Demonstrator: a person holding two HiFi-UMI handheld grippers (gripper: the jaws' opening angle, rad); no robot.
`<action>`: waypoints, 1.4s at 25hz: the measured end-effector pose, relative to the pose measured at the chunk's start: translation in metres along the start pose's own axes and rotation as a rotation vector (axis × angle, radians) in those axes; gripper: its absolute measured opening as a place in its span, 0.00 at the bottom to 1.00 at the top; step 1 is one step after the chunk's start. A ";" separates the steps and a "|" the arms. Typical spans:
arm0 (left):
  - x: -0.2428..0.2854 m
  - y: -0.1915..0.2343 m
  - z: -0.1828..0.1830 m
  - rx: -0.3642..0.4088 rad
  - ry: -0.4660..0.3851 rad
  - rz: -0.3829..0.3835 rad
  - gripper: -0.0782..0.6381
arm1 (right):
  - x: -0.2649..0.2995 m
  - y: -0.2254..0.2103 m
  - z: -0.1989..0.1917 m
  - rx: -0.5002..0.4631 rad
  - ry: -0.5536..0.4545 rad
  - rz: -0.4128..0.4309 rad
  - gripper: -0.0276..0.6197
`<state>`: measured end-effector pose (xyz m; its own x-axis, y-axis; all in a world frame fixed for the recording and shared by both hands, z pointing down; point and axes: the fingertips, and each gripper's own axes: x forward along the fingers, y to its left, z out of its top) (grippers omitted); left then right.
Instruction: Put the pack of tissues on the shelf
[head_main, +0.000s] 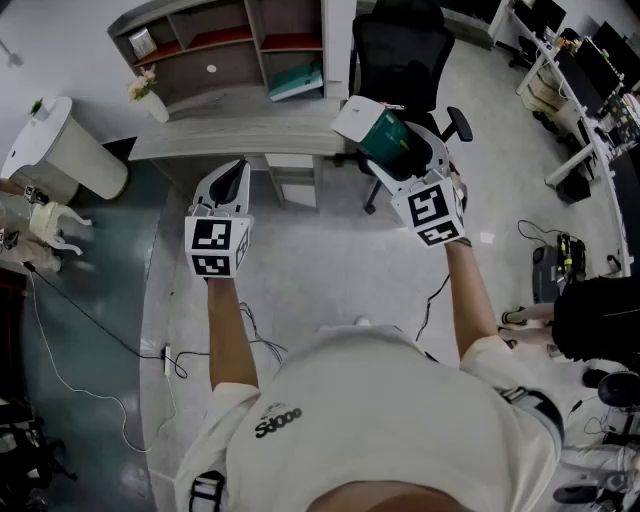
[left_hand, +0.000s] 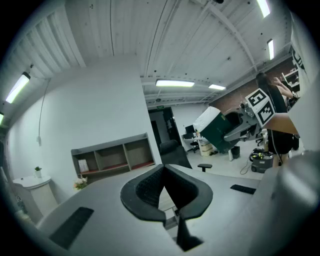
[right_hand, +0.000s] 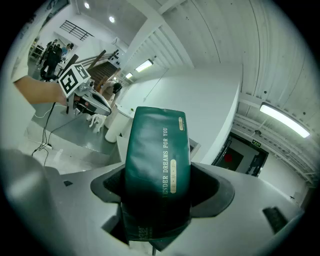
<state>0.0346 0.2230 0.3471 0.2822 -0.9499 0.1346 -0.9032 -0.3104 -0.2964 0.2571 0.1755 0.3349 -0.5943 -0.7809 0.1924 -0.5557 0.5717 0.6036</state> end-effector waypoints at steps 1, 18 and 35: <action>-0.002 0.003 -0.002 -0.001 -0.005 -0.002 0.13 | 0.002 0.003 0.002 0.000 0.002 -0.002 0.60; -0.007 0.057 -0.042 -0.021 -0.011 -0.025 0.13 | 0.058 0.030 0.030 0.069 -0.007 0.000 0.60; 0.207 0.176 -0.041 -0.031 0.022 0.014 0.13 | 0.296 -0.083 -0.005 0.065 -0.063 0.044 0.60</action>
<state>-0.0790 -0.0267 0.3612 0.2624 -0.9530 0.1516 -0.9168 -0.2952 -0.2690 0.1307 -0.1043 0.3453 -0.6529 -0.7387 0.1674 -0.5637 0.6216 0.5440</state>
